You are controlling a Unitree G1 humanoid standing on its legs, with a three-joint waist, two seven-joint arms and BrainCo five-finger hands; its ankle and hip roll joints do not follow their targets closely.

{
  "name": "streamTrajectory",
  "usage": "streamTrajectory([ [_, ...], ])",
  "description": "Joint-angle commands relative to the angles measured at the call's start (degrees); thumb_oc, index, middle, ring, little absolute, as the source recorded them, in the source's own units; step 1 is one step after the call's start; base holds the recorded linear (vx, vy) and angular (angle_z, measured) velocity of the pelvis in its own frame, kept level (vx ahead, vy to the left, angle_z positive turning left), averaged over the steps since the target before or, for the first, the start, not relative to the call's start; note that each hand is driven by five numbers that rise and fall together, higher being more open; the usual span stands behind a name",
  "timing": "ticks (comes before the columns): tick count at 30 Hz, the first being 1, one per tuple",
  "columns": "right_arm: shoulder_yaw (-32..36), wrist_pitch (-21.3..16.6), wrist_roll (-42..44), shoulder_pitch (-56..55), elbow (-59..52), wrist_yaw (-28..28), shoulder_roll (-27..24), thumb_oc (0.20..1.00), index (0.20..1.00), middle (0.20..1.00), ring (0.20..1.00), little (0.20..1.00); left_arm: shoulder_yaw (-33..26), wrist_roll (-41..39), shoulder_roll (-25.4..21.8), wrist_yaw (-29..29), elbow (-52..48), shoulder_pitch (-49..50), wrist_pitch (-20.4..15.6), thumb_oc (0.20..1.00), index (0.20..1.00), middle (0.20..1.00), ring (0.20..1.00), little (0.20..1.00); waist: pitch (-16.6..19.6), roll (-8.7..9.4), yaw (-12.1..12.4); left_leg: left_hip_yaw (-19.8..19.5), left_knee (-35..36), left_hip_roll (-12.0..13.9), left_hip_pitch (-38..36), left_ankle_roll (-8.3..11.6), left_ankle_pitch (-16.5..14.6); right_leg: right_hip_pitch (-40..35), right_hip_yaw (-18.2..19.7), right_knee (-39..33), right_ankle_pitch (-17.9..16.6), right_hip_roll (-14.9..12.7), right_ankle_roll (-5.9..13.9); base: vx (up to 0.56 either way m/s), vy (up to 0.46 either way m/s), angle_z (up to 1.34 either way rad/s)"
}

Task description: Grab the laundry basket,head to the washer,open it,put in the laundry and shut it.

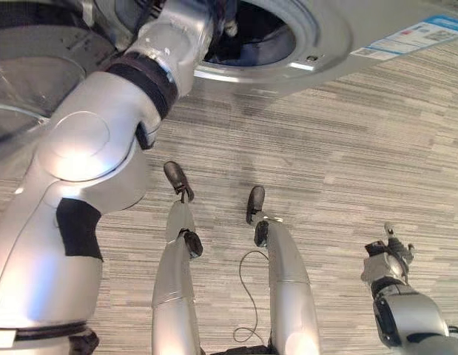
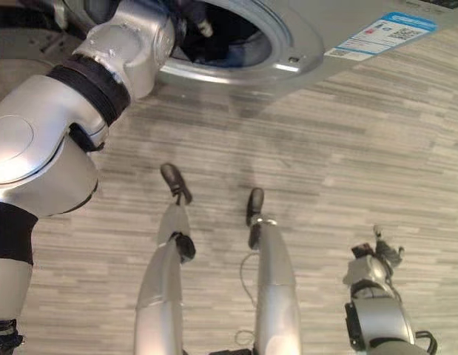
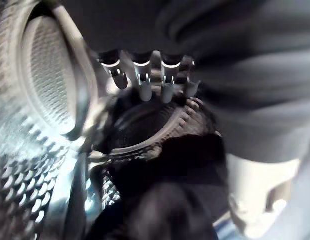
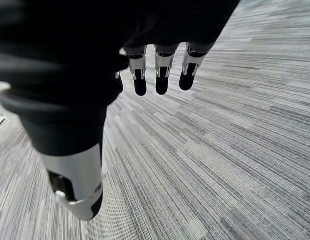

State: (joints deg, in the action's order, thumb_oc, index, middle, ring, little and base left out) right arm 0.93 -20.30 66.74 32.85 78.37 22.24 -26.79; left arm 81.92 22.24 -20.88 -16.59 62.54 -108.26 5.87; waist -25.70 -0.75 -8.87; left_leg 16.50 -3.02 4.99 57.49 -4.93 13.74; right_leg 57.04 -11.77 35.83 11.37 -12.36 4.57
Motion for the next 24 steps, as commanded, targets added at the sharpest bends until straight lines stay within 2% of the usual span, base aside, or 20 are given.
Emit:
streamTrajectory([
  [1, -0.4, -2.9, 0.7, -4.0, 2.2, 1.4, -7.2, 1.0, 1.0, 1.0, 1.0, 1.0, -5.8, 11.3, 14.2, -5.0, 4.5, -17.7, -2.8, 1.0, 1.0, 1.0, 1.0, 1.0, 1.4, -2.12, -3.2, -2.0, -5.1, 2.3, -5.9, 7.68, -11.5, -10.0, -2.4, -20.1, -3.3, 6.5, -2.63, 0.0, 0.0, 0.0],
  [4, -0.3, -2.6, 0.4, -3.7, 2.9, 1.7, -7.9, 1.0, 1.0, 1.0, 1.0, 1.0, -8.5, 11.1, 15.1, -5.9, 2.7, -18.0, -2.1, 1.0, 1.0, 1.0, 1.0, 1.0, 1.4, -2.3, -3.1, -2.0, -5.2, 2.5, -6.0, 7.58, -11.6, -10.0, -2.7, -19.9, -3.1, 6.4, -2.59, 0.0, 0.012, 0.09],
  [6, -0.3, -2.2, 0.1, -4.0, 2.8, 1.6, -8.2, 1.0, 1.0, 1.0, 1.0, 1.0, -12.5, 8.1, 15.9, -6.9, 1.4, -17.3, -2.2, 1.0, 1.0, 1.0, 1.0, 1.0, 1.2, -2.34, -2.8, -2.1, -5.3, 2.5, -6.1, 7.55, -11.6, -10.0, -3.0, -19.3, -2.9, 6.2, -2.66, -0.01, -0.006, 0.18],
  [8, 0.6, -1.8, -0.1, -5.0, 2.3, 1.2, -7.3, 1.0, 1.0, 1.0, 1.0, 1.0, -19.9, 0.6, 15.7, -8.5, -1.4, -14.2, -3.9, 1.0, 1.0, 1.0, 1.0, 1.0, 0.7, -2.13, -2.6, -2.2, -5.4, 2.5, -6.3, 7.63, -11.5, -10.1, -3.3, -19.1, -2.9, 6.1, -2.66, -0.01, -0.011, 0.01],
  [9, 1.3, -1.6, -0.4, -6.5, 1.4, 0.9, -6.8, 1.0, 1.0, 1.0, 1.0, 1.0, -24.3, -6.8, 14.4, -8.6, -5.6, -11.0, -6.9, 1.0, 1.0, 1.0, 1.0, 1.0, 0.5, -2.22, -2.3, -2.3, -5.4, 2.4, -6.7, 7.81, -11.6, -10.5, -3.4, -19.1, -2.6, 6.1, -2.63, -0.01, -0.019, -0.2],
  [10, 1.9, -1.2, -0.6, -7.7, 0.7, 0.8, -6.3, 1.0, 1.0, 1.0, 1.0, 1.0, -26.7, -10.8, 13.2, -9.0, -8.9, -8.9, -8.5, 1.0, 1.0, 1.0, 1.0, 1.0, 0.4, -2.32, -2.2, -2.3, -5.3, 2.4, -6.7, 7.81, -11.4, -10.6, -3.6, -19.3, -2.8, 6.1, -2.66, 0.0, -0.022, -0.2],
  [13, 4.6, 0.2, -3.2, -12.5, -1.5, 0.2, -5.2, 1.0, 1.0, 1.0, 1.0, 1.0, -32.5, -24.0, 8.5, -6.2, -21.5, 4.3, -14.6, 1.0, 1.0, 1.0, 1.0, 1.0, -0.3, -2.51, -1.5, -2.4, -5.3, 2.1, -8.3, 8.16, -11.4, -12.3, -4.0, -19.1, -2.4, 6.1, -2.72, -0.01, -0.003, -0.01],
  [16, 7.5, 1.2, -6.5, -15.8, -2.9, 0.7, -3.4, 1.0, 1.0, 1.0, 1.0, 1.0, -35.9, -35.0, 1.4, -3.1, -35.5, 20.5, -21.4, 1.0, 1.0, 1.0, 1.0, 1.0, -0.6, -2.41, -0.7, -2.5, -5.3, 1.9, -10.4, 8.56, -11.3, -14.6, -4.3, -19.2, -2.2, 6.1, -2.8, -0.03, -0.009, 0.0],
  [17, 9.6, 2.2, -8.3, -16.4, -2.6, 1.2, -1.7, 1.0, 1.0, 1.0, 1.0, 1.0, -40.4, -43.8, -0.8, 0.5, -42.1, 34.6, -24.3, 1.0, 1.0, 1.0, 1.0, 1.0, -0.5, -2.12, -0.1, -2.5, -5.3, 2.0, -12.3, 8.81, -11.4, -16.8, -4.6, -19.3, -1.8, 6.1, -2.94, -0.03, -0.009, 0.0],
  [18, 9.2, 2.2, -8.5, -16.9, -2.9, 1.4, -1.7, 1.0, 1.0, 1.0, 1.0, 1.0, -40.7, -44.1, -1.3, 0.9, -42.9, 35.6, -24.1, 1.0, 1.0, 1.0, 1.0, 1.0, -0.3, -2.09, -0.4, -2.4, -5.1, 2.0, -12.6, 8.77, -11.2, -17.1, -4.7, -19.5, -2.0, 6.2, -2.99, -0.02, -0.008, -0.06],
  [19, 10.4, 2.4, -9.2, -16.6, -2.3, 1.4, -1.3, 1.0, 1.0, 1.0, 1.0, 1.0, -43.0, -48.0, -0.8, 2.9, -45.2, 42.6, -25.2, 1.0, 1.0, 1.0, 1.0, 1.0, -0.2, -1.9, 0.3, -2.6, -5.2, 2.0, -13.8, 8.94, -11.5, -18.2, -4.7, -19.4, -1.7, 6.2, -3.09, -0.01, -0.028, -0.07],
  [21, 12.6, 3.2, -8.9, -16.1, -0.7, 1.4, -1.2, 1.0, 1.0, 1.0, 1.0, 1.0, -45.5, -52.1, -0.3, 5.9, -47.7, 53.8, -25.2, 1.0, 1.0, 1.0, 1.0, 1.0, 0.5, -1.48, 1.2, -2.8, -5.4, 2.0, -15.6, 8.98, -11.5, -21.0, -5.2, -20.1, -1.5, 6.3, -3.35, 0.0, -0.064, -0.06],
  [24, 15.8, 4.6, -9.8, -17.2, 0.0, 0.3, -2.2, 1.0, 1.0, 1.0, 1.0, 1.0, -48.5, -60.5, -3.6, 13.7, -52.7, 71.5, -23.9, 1.0, 1.0, 1.0, 1.0, 1.0, 2.2, -0.75, 3.2, -3.7, -5.5, 1.7, -21.4, 9.03, -12.1, -27.8, -6.1, -21.5, -0.9, 6.4, -3.55, 0.05, -0.069, 0.26],
])
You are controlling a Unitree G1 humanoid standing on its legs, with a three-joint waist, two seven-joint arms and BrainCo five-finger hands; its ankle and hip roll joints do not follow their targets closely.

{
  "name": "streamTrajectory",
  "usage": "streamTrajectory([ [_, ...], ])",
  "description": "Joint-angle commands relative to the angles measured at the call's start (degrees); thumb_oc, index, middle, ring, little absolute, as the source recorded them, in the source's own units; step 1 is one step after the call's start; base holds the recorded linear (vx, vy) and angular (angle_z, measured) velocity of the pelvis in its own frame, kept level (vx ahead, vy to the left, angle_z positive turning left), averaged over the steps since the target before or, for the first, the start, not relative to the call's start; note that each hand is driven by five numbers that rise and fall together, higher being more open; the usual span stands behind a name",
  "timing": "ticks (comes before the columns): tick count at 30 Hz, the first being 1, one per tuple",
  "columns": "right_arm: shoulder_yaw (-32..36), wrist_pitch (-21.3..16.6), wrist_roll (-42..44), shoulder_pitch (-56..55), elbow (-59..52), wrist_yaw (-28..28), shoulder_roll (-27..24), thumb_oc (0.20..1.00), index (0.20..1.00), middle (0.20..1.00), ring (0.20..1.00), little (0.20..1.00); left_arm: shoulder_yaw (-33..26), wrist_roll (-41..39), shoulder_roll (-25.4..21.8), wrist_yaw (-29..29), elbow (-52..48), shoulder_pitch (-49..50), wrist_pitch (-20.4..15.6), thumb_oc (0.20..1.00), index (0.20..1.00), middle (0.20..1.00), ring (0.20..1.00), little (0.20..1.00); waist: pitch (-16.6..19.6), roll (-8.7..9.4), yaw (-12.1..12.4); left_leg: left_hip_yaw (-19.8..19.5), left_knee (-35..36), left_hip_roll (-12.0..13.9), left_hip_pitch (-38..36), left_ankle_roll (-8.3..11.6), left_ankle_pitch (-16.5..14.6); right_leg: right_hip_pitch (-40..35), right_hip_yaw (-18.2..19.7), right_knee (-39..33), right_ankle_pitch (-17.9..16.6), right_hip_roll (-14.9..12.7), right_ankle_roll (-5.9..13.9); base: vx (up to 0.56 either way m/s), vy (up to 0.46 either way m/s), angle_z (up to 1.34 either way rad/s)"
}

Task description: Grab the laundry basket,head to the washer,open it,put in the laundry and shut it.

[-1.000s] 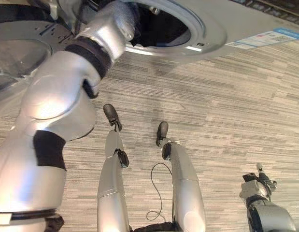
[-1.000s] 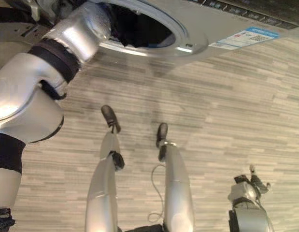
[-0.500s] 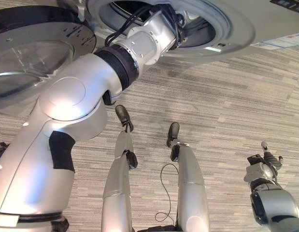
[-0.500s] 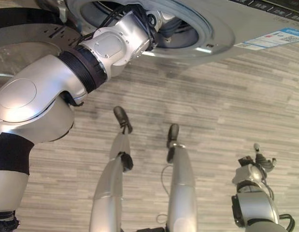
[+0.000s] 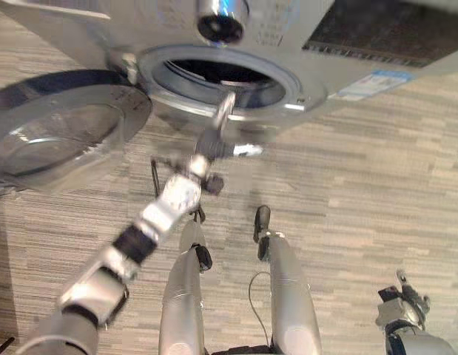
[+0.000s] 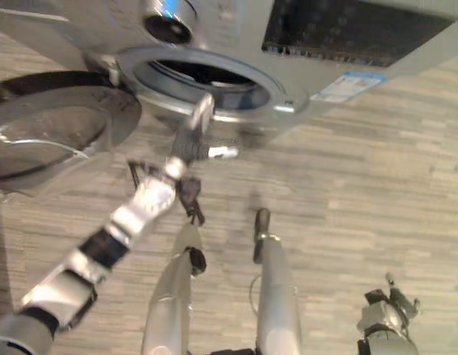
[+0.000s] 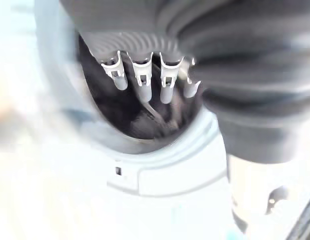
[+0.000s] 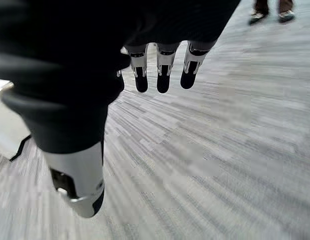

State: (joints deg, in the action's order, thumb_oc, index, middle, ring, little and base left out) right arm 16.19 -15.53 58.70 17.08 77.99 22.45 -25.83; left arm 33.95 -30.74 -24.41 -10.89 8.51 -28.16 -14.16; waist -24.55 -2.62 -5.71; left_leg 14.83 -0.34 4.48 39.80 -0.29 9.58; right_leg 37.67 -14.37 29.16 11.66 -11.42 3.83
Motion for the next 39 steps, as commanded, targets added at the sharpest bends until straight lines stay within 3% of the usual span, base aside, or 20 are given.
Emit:
streamTrajectory([
  [1, 1.1, 0.0, -2.2, -0.7, 0.4, 0.0, -3.8, 1.0, 1.0, 1.0, 1.0, 1.0, -1.4, -8.8, -0.6, 9.2, 1.5, -4.4, -3.3, 1.0, 1.0, 1.0, 1.0, 1.0, 1.6, 1.35, 1.1, -2.3, -8.4, 2.1, -5.0, 4.33, -7.9, -10.2, -4.0, -15.0, -1.1, 5.3, -2.84, 0.09, -0.069, 0.27],
  [5, 3.3, 0.1, -6.6, 1.0, -0.6, 0.4, -10.5, 1.0, 1.0, 1.0, 1.0, 1.0, -6.0, -11.5, -4.6, 13.7, 1.0, 11.0, -2.1, 1.0, 1.0, 1.0, 1.0, 1.0, 3.4, 2.08, 4.1, -3.7, -9.7, 1.9, -12.3, 3.94, -9.0, -19.6, -5.8, -16.2, -0.3, 4.6, -2.89, 0.1, -0.012, 0.19],
  [9, 5.1, -0.6, -9.2, 0.3, -2.8, 0.3, -15.3, 1.0, 1.0, 1.0, 1.0, 1.0, -9.5, -10.7, -7.8, 15.6, -0.3, 19.8, -1.5, 1.0, 1.0, 1.0, 1.0, 1.0, 5.0, 2.44, 5.1, -4.8, -10.6, 1.7, -17.2, 3.14, -10.8, -25.5, -6.7, -17.5, -0.5, 3.9, -2.18, 0.11, 0.084, 0.43],
  [10, 5.4, -0.8, -10.4, 0.3, -4.2, 0.4, -17.3, 1.0, 1.0, 1.0, 1.0, 1.0, -10.9, -9.9, -8.2, 15.5, -0.3, 22.0, -1.2, 1.0, 1.0, 1.0, 1.0, 1.0, 5.7, 2.64, 5.5, -4.9, -10.7, 1.7, -18.8, 2.86, -11.5, -27.2, -7.0, -17.7, -1.0, 3.4, -1.61, 0.19, 0.252, 0.19],
  [11, 6.0, -0.6, -16.6, 0.0, -9.4, 1.0, -23.8, 1.0, 1.0, 1.0, 1.0, 1.0, -14.5, -8.7, -8.5, 15.1, 0.2, 27.1, -1.0, 1.0, 1.0, 1.0, 1.0, 1.0, 8.1, 3.11, 6.1, -4.9, -10.4, 1.4, -23.3, 1.66, -13.4, -30.9, -7.8, -17.2, -2.1, 1.9, 0.07, 0.19, 0.254, 0.17],
  [13, 6.0, -0.5, -19.0, 0.4, -11.6, 1.4, -26.3, 1.0, 1.0, 1.0, 1.0, 1.0, -15.5, -7.9, -8.5, 15.1, 0.6, 28.4, -0.9, 1.0, 1.0, 1.0, 1.0, 1.0, 9.1, 3.4, 6.3, -4.9, -9.7, 1.1, -25.3, 1.21, -14.1, -32.4, -8.0, -16.7, -3.0, 1.3, 0.98, 0.18, 0.212, 0.09],
  [15, 7.1, -0.4, -21.2, 0.1, -15.9, 1.0, -29.4, 1.0, 1.0, 1.0, 1.0, 1.0, -17.1, -5.6, -7.9, 14.8, 1.5, 30.3, -1.1, 1.0, 1.0, 1.0, 1.0, 1.0, 10.9, 3.75, 6.1, -4.3, -7.8, -0.3, -29.5, 0.02, -15.1, -33.8, -7.9, -14.3, -7.4, -0.5, 3.79, 0.2, 0.264, -0.1],
  [18, 8.5, -0.8, -22.5, 1.8, -20.7, 0.9, -35.8, 1.0, 1.0, 1.0, 1.0, 1.0, -18.1, 0.3, -6.6, 12.6, 4.2, 31.5, -1.5, 1.0, 1.0, 1.0, 1.0, 1.0, 13.4, 3.89, 5.6, -4.5, -4.0, -2.9, -35.9, -2.78, -15.9, -33.9, -4.7, -4.2, -17.7, -3.1, 8.31, 0.17, 0.344, -0.04],
  [21, 11.2, -0.1, -22.4, 3.0, -24.5, -0.7, -46.3, 1.0, 1.0, 1.0, 1.0, 1.0, -19.7, 3.1, -6.6, 12.1, 5.4, 31.9, -1.1, 1.0, 1.0, 1.0, 1.0, 1.0, 13.1, 2.37, 3.5, -5.3, -1.5, -2.8, -39.7, -4.79, -14.1, -29.2, 0.6, 9.0, -20.1, -2.1, 8.15, 0.04, 0.231, 0.24],
  [22, 11.7, 0.0, -22.2, 2.6, -24.6, -0.9, -46.5, 1.0, 1.0, 1.0, 1.0, 1.0, -19.5, 3.1, -6.5, 12.1, 5.4, 31.8, -1.1, 1.0, 1.0, 1.0, 1.0, 1.0, 13.1, 2.37, 3.8, -5.2, -1.3, -3.0, -39.7, -4.84, -14.1, -28.9, 0.9, 9.5, -20.0, -2.3, 8.21, 0.1, 0.171, 0.2],
  [23, 8.2, 0.3, -30.5, 4.2, -39.9, 3.4, -49.7, 1.0, 1.0, 1.0, 1.0, 1.0, -21.1, 4.8, -5.8, 11.8, 5.7, 33.3, 0.2, 1.0, 1.0, 1.0, 1.0, 1.0, 14.5, 2.39, 3.6, -4.9, 0.3, -3.0, -41.6, -4.63, -13.5, -27.0, 2.1, 10.5, -20.0, -2.2, 7.63, 0.11, 0.138, 0.32],
  [24, 14.2, -0.1, -34.8, -7.0, -55.9, 3.6, -38.6, 1.0, 1.0, 1.0, 1.0, 1.0, -23.5, 5.4, -4.1, 11.1, 5.8, 34.0, 0.9, 1.0, 1.0, 1.0, 1.0, 1.0, 14.3, 1.95, 1.8, -5.0, 0.7, -3.3, -42.4, -4.7, -13.9, -26.0, 2.9, 10.1, -19.7, -2.2, 7.68, 0.11, 0.132, 0.16],
  [25, 15.6, 0.2, -34.9, -8.4, -56.7, 3.7, -38.1, 1.0, 1.0, 1.0, 1.0, 1.0, -23.0, 5.4, -4.4, 11.1, 5.8, 33.7, 0.9, 1.0, 1.0, 1.0, 1.0, 1.0, 14.6, 1.94, 2.3, -5.1, 0.8, -3.1, -42.0, -4.63, -13.4, -25.7, 2.6, 9.6, -20.1, -1.9, 7.33, 0.12, 0.083, -0.23],
  [26, 18.0, -0.4, -42.4, -17.3, -71.8, 3.6, -23.8, 1.0, 1.0, 1.0, 1.0, 1.0, -24.9, 6.1, -1.3, 11.3, 8.8, 34.4, 1.6, 1.0, 1.0, 1.0, 1.0, 1.0, 15.0, 1.11, 1.4, -6.4, 1.2, -3.9, -43.1, -4.83, -14.3, -25.2, 3.0, 5.1, -17.9, -1.6, 7.37, 0.12, 0.01, -0.23],
  [27, 18.2, 0.8, -45.9, -18.5, -76.7, 2.8, -21.9, 1.0, 1.0, 1.0, 1.0, 1.0, -24.6, 6.8, -1.1, 11.7, 9.3, 34.4, 2.1, 1.0, 1.0, 1.0, 1.0, 1.0, 15.3, 1.31, 1.6, -7.5, 1.2, -3.9, -43.3, -4.63, -14.4, -25.1, 3.2, 1.5, -17.2, -1.2, 7.25, 0.13, 0.013, -0.05],
  [28, 18.4, 1.3, -46.2, -18.8, -77.5, 2.8, -21.4, 1.0, 1.0, 1.0, 1.0, 1.0, -24.6, 6.9, -1.2, 11.6, 9.2, 34.4, 2.1, 1.0, 1.0, 1.0, 1.0, 1.0, 15.4, 1.26, 1.6, -7.7, 1.1, -3.7, -43.1, -4.58, -14.1, -25.3, 2.8, 0.9, -17.6, -1.1, 7.04, 0.13, -0.121, 0.46],
  [29, 19.5, 2.1, -46.4, -21.1, -81.1, -0.7, -23.0, 1.0, 1.0, 1.0, 1.0, 1.0, -24.3, 8.1, -1.4, 12.6, 9.5, 33.9, 1.9, 1.0, 1.0, 1.0, 1.0, 1.0, 15.9, 2.57, 1.0, -10.2, 1.4, -4.1, -44.0, -3.77, -15.0, -25.6, 5.8, -10.4, -16.5, 0.1, 7.24, 0.11, -0.149, 0.6],
  [31, 17.7, 2.4, -40.5, -20.9, -76.1, -4.4, -26.9, 1.0, 1.0, 1.0, 1.0, 1.0, -23.1, 8.5, -2.2, 13.6, 9.9, 33.2, 2.1, 1.0, 1.0, 1.0, 1.0, 1.0, 16.2, 4.17, 0.9, -12.6, 1.5, -4.2, -44.0, -3.16, -15.2, -27.0, 8.8, -19.1, -19.3, 1.2, 7.87, 0.11, -0.168, 0.85],
  [35, 11.1, 5.8, -30.9, -22.0, -70.9, -15.3, -33.0, 1.0, 1.0, 1.0, 1.0, 1.0, -20.4, 9.0, -2.9, 14.5, 11.6, 31.4, 2.4, 1.0, 1.0, 1.0, 1.0, 1.0, 15.9, 7.33, -0.6, -15.6, 0.9, -4.3, -44.6, -2.38, -15.9, -27.7, 13.7, -24.8, -24.9, 1.6, 8.89, 0.06, -0.129, 0.81],
  [39, 9.6, 8.1, -31.6, -23.9, -70.2, -19.1, -36.5, 1.0, 1.0, 1.0, 1.0, 1.0, -19.6, 9.2, -2.6, 15.8, 12.2, 31.4, 2.9, 1.0, 1.0, 1.0, 1.0, 1.0, 17.0, 9.56, -0.1, -15.8, 0.0, -4.4, -44.8, -1.83, -17.3, -31.9, 13.1, -29.2, -24.9, 0.5, 8.62, 0.07, -0.107, 0.52],
])
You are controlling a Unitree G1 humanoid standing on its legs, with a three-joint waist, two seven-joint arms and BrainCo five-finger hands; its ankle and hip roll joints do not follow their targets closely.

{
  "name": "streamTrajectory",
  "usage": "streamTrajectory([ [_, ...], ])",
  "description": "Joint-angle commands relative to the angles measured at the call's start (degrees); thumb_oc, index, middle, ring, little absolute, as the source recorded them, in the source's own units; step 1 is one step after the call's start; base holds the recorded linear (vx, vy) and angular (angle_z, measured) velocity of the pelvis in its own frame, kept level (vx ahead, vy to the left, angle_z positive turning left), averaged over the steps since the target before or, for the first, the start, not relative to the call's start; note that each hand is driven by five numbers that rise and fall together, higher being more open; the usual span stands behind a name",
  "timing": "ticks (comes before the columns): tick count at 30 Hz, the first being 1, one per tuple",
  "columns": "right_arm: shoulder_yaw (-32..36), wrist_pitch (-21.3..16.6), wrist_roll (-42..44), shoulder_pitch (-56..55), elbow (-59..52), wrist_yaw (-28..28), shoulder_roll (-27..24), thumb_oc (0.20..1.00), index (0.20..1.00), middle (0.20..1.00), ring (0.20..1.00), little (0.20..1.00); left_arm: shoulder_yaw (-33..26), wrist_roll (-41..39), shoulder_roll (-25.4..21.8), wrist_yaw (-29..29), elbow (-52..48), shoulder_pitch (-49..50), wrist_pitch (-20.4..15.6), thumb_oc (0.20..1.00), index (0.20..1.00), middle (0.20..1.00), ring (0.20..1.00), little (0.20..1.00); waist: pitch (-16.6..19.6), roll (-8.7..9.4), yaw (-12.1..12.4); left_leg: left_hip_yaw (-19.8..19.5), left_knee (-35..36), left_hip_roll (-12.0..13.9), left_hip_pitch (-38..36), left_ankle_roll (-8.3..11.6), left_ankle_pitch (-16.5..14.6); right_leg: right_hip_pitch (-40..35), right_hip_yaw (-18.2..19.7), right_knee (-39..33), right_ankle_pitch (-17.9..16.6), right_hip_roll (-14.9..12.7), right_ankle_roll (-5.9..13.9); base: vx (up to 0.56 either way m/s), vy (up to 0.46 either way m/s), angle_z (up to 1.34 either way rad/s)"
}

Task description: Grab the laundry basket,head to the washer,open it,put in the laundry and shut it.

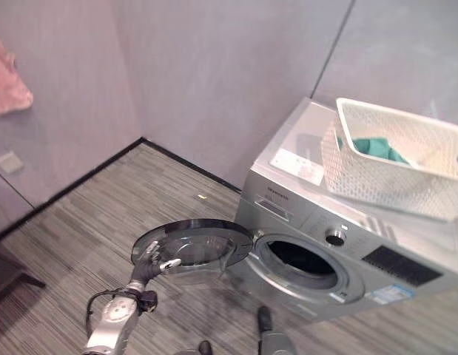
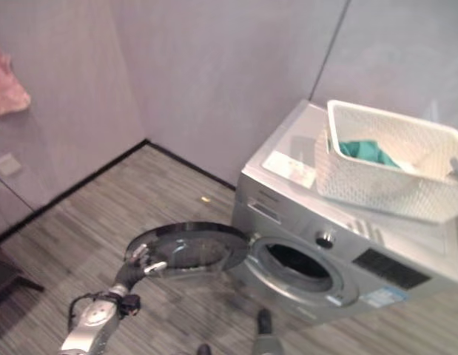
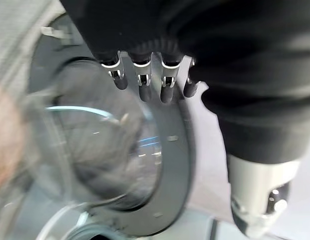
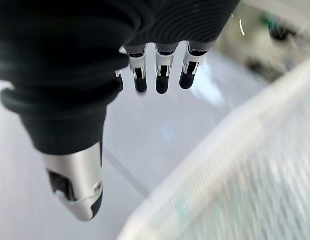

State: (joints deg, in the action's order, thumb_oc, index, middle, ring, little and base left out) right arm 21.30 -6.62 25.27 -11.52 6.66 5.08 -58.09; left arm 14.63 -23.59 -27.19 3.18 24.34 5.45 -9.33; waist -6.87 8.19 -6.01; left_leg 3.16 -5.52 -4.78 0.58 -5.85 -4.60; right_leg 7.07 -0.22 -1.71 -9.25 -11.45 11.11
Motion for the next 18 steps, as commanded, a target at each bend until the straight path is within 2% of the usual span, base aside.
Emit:
streamTrajectory([
  [1, 4.4, -0.3, 1.1, 3.8, 1.0, -2.4, -5.2, 1.0, 1.0, 1.0, 1.0, 1.0, -0.2, 1.8, 0.5, 2.1, -3.5, -1.7, -1.8, 1.0, 1.0, 1.0, 1.0, 1.0, -0.1, -0.79, 0.4, -4.0, 5.0, 5.0, -5.7, 3.97, -3.4, -2.1, -1.7, 0.9, -4.3, 0.4, 1.57, 0.09, -0.082, 0.07],
  [5, 3.4, 0.0, 1.2, 4.2, 5.9, -3.9, -7.9, 1.0, 1.0, 1.0, 1.0, 1.0, -0.3, 0.0, 2.1, 2.5, -2.7, 0.5, -1.4, 1.0, 1.0, 1.0, 1.0, 1.0, 1.3, -0.25, 1.2, -3.4, 5.9, 6.1, -7.7, 4.78, -3.8, -4.0, -2.6, -0.4, -3.2, 1.0, 1.43, 0.15, -0.133, -0.03],
  [12, 0.6, 0.3, 1.3, 9.5, 11.2, -4.3, -12.9, 1.0, 1.0, 1.0, 1.0, 1.0, 1.0, -0.6, 2.9, 3.2, -1.4, 1.3, -1.0, 1.0, 1.0, 1.0, 1.0, 1.0, 1.9, -0.65, 1.6, -3.4, 7.9, 8.0, -9.1, 5.83, -3.1, -5.0, -3.8, -1.3, 1.0, 2.3, 0.28, 0.08, -0.079, -0.12],
  [13, -0.8, 0.7, 1.1, 11.2, 13.4, -5.3, -15.9, 1.0, 1.0, 1.0, 1.0, 1.0, 1.4, -1.1, 3.0, 3.4, -1.1, 1.3, -0.9, 1.0, 1.0, 1.0, 1.0, 1.0, 2.1, -0.63, 1.7, -3.4, 8.4, 8.6, -9.2, 6.37, -2.7, -5.2, -4.2, -1.5, 2.0, 2.7, -0.09, 0.07, -0.077, -0.05],
  [18, -5.1, 0.6, 2.3, 14.7, 17.0, -7.8, -20.7, 1.0, 1.0, 1.0, 1.0, 1.0, 2.2, -1.9, 3.0, 4.1, -0.7, 1.5, -1.0, 1.0, 1.0, 1.0, 1.0, 1.0, 2.3, -0.38, 2.0, -3.5, 9.6, 10.2, -9.5, 7.55, -1.9, -5.7, -4.9, -2.1, 3.9, 3.7, -0.95, 0.07, -0.082, 0.09],
])
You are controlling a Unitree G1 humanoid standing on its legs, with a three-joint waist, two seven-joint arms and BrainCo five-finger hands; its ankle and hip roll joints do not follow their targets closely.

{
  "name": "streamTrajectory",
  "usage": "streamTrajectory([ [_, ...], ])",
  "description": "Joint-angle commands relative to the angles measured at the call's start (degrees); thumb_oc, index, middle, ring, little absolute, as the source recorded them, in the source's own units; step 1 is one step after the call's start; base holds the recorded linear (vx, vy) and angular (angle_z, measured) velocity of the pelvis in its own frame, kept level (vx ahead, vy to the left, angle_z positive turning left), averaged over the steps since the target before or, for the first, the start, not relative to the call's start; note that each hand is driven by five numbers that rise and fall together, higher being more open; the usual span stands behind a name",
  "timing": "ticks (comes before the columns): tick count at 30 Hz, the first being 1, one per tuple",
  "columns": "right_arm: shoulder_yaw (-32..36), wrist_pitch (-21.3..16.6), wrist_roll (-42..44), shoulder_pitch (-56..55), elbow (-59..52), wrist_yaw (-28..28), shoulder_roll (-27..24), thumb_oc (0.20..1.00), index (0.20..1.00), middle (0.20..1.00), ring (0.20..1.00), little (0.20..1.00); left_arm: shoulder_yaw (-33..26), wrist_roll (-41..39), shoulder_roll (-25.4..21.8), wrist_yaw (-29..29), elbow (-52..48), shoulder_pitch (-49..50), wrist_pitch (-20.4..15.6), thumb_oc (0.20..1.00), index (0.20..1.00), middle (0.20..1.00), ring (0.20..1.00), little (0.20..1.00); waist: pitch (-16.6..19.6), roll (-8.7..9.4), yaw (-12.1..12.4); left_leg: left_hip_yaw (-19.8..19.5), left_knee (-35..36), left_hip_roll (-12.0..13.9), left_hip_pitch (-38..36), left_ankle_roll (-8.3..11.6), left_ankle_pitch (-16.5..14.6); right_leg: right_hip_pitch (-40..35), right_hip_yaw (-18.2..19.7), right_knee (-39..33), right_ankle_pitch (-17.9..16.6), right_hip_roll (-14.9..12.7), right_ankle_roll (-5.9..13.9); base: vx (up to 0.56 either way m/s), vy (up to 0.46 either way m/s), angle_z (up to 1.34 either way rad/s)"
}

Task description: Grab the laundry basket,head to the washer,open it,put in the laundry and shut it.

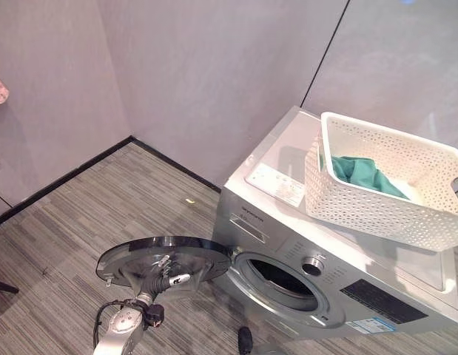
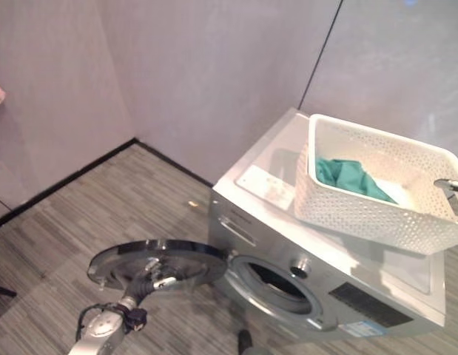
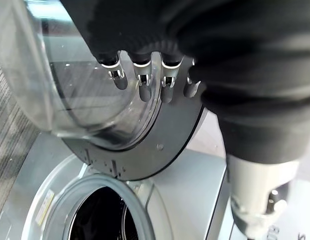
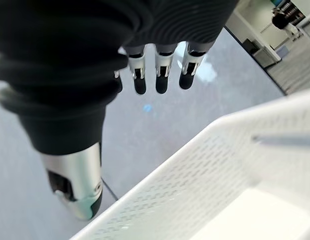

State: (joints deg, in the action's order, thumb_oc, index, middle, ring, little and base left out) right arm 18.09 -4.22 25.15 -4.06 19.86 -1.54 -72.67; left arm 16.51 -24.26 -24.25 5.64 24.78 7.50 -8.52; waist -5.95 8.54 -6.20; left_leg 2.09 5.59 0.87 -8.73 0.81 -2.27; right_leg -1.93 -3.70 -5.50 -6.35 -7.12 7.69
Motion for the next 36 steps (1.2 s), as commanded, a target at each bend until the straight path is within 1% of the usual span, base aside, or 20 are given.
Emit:
streamTrajectory([
  [1, -3.8, -1.8, 2.4, 8.5, 4.7, -1.8, -6.8, 1.0, 1.0, 1.0, 1.0, 1.0, 0.4, -1.4, 0.0, 1.8, -1.2, -0.5, -1.8, 1.0, 1.0, 1.0, 1.0, 1.0, 1.4, -0.64, 2.3, -2.4, -1.5, 4.9, -0.2, 1.11, -4.2, 3.3, -1.6, 1.7, 1.3, -0.4, 2.27, 0.05, -0.081, 0.1],
  [6, -13.0, -1.4, 3.5, 15.8, 5.7, -4.3, -9.7, 1.0, 1.0, 1.0, 1.0, 1.0, 1.0, -2.2, 0.1, 2.2, -0.9, -0.2, -1.8, 1.0, 1.0, 1.0, 1.0, 1.0, 1.5, 0.35, 2.9, -2.3, -1.1, 6.5, -0.3, 2.16, -3.7, 2.5, -2.4, 1.3, 2.7, 0.8, 1.42, 0.05, -0.076, 0.05],
  [9, -20.9, -0.6, 3.0, 22.9, 7.1, -5.7, -11.3, 1.0, 1.0, 1.0, 1.0, 1.0, 1.5, -2.3, -0.4, 2.6, -1.2, 0.2, -1.5, 1.0, 1.0, 1.0, 1.0, 1.0, 1.4, 0.91, 3.5, -2.3, -1.0, 7.3, -0.3, 2.67, -3.3, 2.1, -2.7, 1.0, 3.2, 1.4, 1.12, 0.04, -0.064, 0.12],
  [11, -28.1, -0.4, 2.9, 29.3, 8.5, -6.7, -11.9, 1.0, 1.0, 1.0, 1.0, 1.0, 1.7, -2.2, -0.8, 2.9, -1.2, 0.5, -1.5, 1.0, 1.0, 1.0, 1.0, 1.0, 1.3, 1.27, 3.7, -2.3, -0.9, 7.8, -0.3, 2.96, -3.2, 2.0, -2.9, 0.8, 3.5, 1.9, 0.87, 0.04, -0.066, 0.03],
  [13, -33.9, -0.1, 2.7, 34.1, 9.2, -7.6, -12.0, 1.0, 1.0, 1.0, 1.0, 1.0, 1.6, -2.3, -1.2, 3.0, -1.5, 0.8, -1.6, 1.0, 1.0, 1.0, 1.0, 1.0, 1.0, 1.6, 4.1, -2.3, -0.9, 8.3, 0.0, 3.25, -3.0, 2.0, -3.1, 0.8, 3.9, 2.2, 0.66, 0.02, -0.05, 0.0],
  [14, -34.4, -0.1, 2.7, 34.6, 9.3, -7.6, -11.9, 1.0, 1.0, 1.0, 1.0, 1.0, 1.5, -2.3, -1.1, 3.0, -1.5, 0.8, -1.6, 1.0, 1.0, 1.0, 1.0, 1.0, 1.1, 1.56, 4.0, -2.3, -0.9, 8.3, 0.0, 3.25, -3.0, 2.0, -3.1, 0.8, 3.9, 2.2, 0.66, 0.02, -0.058, -0.03],
  [15, -38.1, 0.1, 1.7, 37.1, 9.8, -8.6, -12.3, 1.0, 1.0, 1.0, 1.0, 1.0, 1.8, -2.5, -1.5, 3.3, -1.7, 1.0, -1.6, 1.0, 1.0, 1.0, 1.0, 1.0, 0.7, 2.07, 4.6, -2.4, -0.8, 8.7, 0.2, 3.51, -2.8, 2.0, -3.2, 0.7, 4.2, 2.5, 0.47, 0.02, -0.06, 0.0],
  [18, -45.8, 0.3, 1.2, 43.6, 10.2, -9.6, -12.0, 1.0, 1.0, 1.0, 1.0, 1.0, 1.4, -2.5, -1.8, 3.3, -1.6, 1.4, -1.7, 1.0, 1.0, 1.0, 1.0, 1.0, 0.2, 2.28, 4.9, -2.4, -0.7, 9.4, 0.8, 3.97, -2.3, 2.3, -3.6, 0.7, 4.6, 2.9, 0.18, 0.01, -0.059, 0.1],
  [22, -54.4, 0.8, -1.2, 49.0, 9.9, -11.8, -12.4, 1.0, 1.0, 1.0, 1.0, 1.0, 1.7, -2.5, -2.8, 3.6, -2.3, 1.4, -1.8, 1.0, 1.0, 1.0, 1.0, 1.0, -0.9, 3.05, 5.6, -3.0, -0.8, 10.2, 2.0, 4.47, -1.5, 3.0, -4.2, 1.0, 5.1, 3.5, -0.24, 0.0, -0.054, 0.09],
  [24, -56.5, 0.9, -1.5, 50.4, 9.9, -12.3, -12.6, 1.0, 1.0, 1.0, 1.0, 1.0, 1.7, -2.5, -2.9, 3.7, -2.4, 1.4, -1.8, 1.0, 1.0, 1.0, 1.0, 1.0, -1.0, 3.06, 5.5, -3.2, -0.8, 10.3, 2.4, 4.51, -1.4, 3.2, -4.3, 1.1, 5.2, 3.6, -0.33, 0.0, -0.038, 0.04],
  [26, -59.1, 1.2, -2.6, 50.6, 9.8, -13.5, -12.4, 1.0, 1.0, 1.0, 1.0, 1.0, 1.7, -2.5, -3.3, 3.9, -2.9, 1.4, -1.9, 1.0, 1.0, 1.0, 1.0, 1.0, -2.0, 3.35, 5.9, -3.7, -1.1, 10.9, 3.4, 4.76, -1.0, 3.9, -4.9, 1.4, 5.6, 3.9, -0.59, 0.0, -0.068, 0.09],
  [28, -60.1, 1.3, -3.5, 50.6, 10.1, -14.0, -12.1, 1.0, 1.0, 1.0, 1.0, 1.0, 1.7, -2.6, -3.5, 3.8, -3.2, 1.4, -1.9, 1.0, 1.0, 1.0, 1.0, 1.0, -2.4, 3.44, 6.0, -4.1, -1.2, 11.1, 4.0, 4.87, -0.7, 4.3, -5.1, 1.6, 5.7, 4.1, -0.75, -0.01, -0.062, 0.17],
  [36, -58.3, 1.7, -4.7, 44.5, 9.3, -15.5, -9.9, 1.0, 1.0, 1.0, 1.0, 1.0, 1.5, -3.6, -3.9, 3.2, -4.0, 0.3, -2.2, 1.0, 1.0, 1.0, 1.0, 1.0, -5.2, 3.05, 6.7, -5.1, -1.6, 11.9, 7.3, 5.43, 1.1, 6.6, -6.3, 2.4, 6.6, 4.7, -1.6, -0.01, -0.06, 0.1],
])
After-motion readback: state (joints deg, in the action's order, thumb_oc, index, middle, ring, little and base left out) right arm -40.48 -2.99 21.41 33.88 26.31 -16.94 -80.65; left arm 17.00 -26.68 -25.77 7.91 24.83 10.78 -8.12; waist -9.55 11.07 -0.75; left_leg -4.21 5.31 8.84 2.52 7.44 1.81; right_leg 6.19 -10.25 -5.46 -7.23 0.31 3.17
